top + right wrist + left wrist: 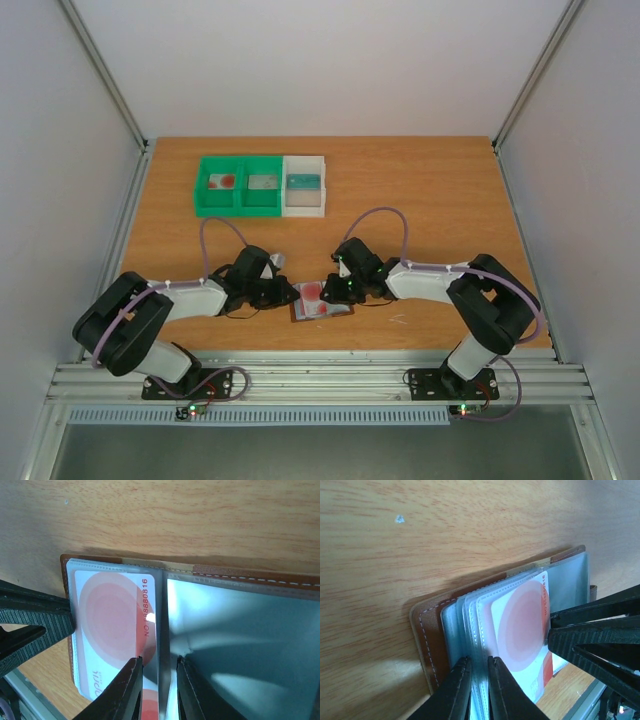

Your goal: Take the credit cards out of the card holder

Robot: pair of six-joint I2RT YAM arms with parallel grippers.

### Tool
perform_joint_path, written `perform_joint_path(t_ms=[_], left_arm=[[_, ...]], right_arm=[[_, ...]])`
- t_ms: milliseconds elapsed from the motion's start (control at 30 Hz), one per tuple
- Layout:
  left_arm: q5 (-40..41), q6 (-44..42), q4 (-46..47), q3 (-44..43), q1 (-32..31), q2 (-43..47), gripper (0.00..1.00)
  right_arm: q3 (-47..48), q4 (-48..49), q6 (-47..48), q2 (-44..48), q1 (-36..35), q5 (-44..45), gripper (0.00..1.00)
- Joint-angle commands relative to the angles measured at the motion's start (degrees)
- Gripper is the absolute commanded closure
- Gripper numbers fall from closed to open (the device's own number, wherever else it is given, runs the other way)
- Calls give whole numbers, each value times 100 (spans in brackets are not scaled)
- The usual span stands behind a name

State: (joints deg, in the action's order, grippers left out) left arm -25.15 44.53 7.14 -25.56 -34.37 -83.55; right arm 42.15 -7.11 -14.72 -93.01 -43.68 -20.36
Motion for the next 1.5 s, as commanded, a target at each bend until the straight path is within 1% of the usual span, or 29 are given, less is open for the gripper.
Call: perform_joint_path(t_ms=[0, 167, 467, 667, 867, 1000, 1233, 1467], left_arm=[[221, -76, -85, -39, 1, -192, 88], [212, -76, -11, -19, 0, -275, 88], [310, -67, -45, -10, 0, -352, 88], [366, -94, -112, 16, 0, -357, 88], [348, -47, -107, 23, 1, -293, 88], [174, 37, -52, 8, -4, -207, 87], [51, 172, -82, -59, -43, 25, 83], [-81, 440, -111, -141, -148, 455, 69]], right_arm=[[-67, 169, -75, -201, 44, -105, 80], [-68, 250, -61, -324, 75, -230, 82], [-333, 331, -9, -127, 389, -335, 98], [-537, 385, 39, 74, 627, -481, 99], [-656, 430, 1, 210, 707, -565, 99], [-753, 411, 12, 472, 744, -579, 99], [-796, 150, 5, 907, 765, -561, 99], [-767, -141, -50, 1439, 770, -657, 99]])
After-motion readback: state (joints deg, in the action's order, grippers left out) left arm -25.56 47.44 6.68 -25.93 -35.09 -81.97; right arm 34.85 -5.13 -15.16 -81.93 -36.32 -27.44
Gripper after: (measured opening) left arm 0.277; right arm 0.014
